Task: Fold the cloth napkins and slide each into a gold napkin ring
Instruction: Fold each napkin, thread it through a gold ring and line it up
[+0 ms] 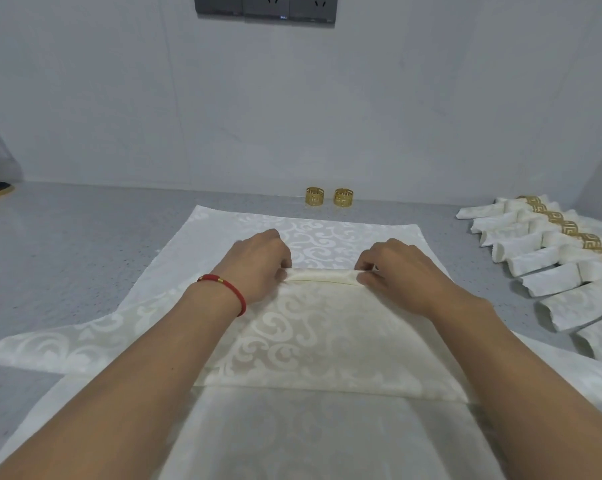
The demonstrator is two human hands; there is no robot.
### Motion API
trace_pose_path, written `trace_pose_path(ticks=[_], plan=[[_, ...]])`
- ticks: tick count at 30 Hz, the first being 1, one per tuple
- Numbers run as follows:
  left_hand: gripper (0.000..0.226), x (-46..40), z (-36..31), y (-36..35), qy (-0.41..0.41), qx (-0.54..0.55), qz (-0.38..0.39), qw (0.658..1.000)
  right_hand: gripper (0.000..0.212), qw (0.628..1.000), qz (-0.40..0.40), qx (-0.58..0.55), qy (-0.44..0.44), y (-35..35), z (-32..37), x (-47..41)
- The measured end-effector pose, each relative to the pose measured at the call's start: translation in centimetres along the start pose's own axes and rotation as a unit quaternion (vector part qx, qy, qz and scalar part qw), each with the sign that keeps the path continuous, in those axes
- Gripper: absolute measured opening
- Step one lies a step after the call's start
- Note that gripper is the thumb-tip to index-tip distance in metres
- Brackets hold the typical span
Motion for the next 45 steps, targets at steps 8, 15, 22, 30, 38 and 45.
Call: trace_pose_path(ticks=[8,15,22,30,38,45], plan=[[0.026,0.7,-1.1,0.8,-0.018,-0.062,0.011,0.998,0.019,1.0,-0.006,0.002,-0.011,0.3,0.5,0.0],[0.021,1.2,0.1,1.4,-0.009,0.099,0.014,0.995,0.015,0.997,0.025,-0.074,-0.003,0.4,0.0,0.9],[0.011,1.0,0.2,1.0,0.003,0.037,0.025,0.999,0.01,0.998,0.022,-0.066,-0.001,-0.3,-0.4,0.3],[0.024,1.1,-1.2,1.2,-0.043,-0.098,-0.003,0.994,0.014,1.0,-0.01,-0.016,-0.014,0.3,0.7,0.2],[0.017,1.4,0.4,1.2,-0.027,0.069,0.061,0.995,0.006,0.994,0.041,-0.099,0.014,0.3,-0.3,1.2],[0.015,1.3,0.6,0.7,-0.019,0.053,0.089,0.994,0.006,0.992,0.075,-0.101,0.007,-0.2,-0.3,0.8]])
Point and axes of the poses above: each hand's wrist, its own x-axis away from the middle knuckle, its own y-axis out of the back of the hand, z = x × y, the point moved 6 cm from there along -x, towards the middle knuckle, and after that the axes turned 13 degrees about z, right-handed, at the moved point
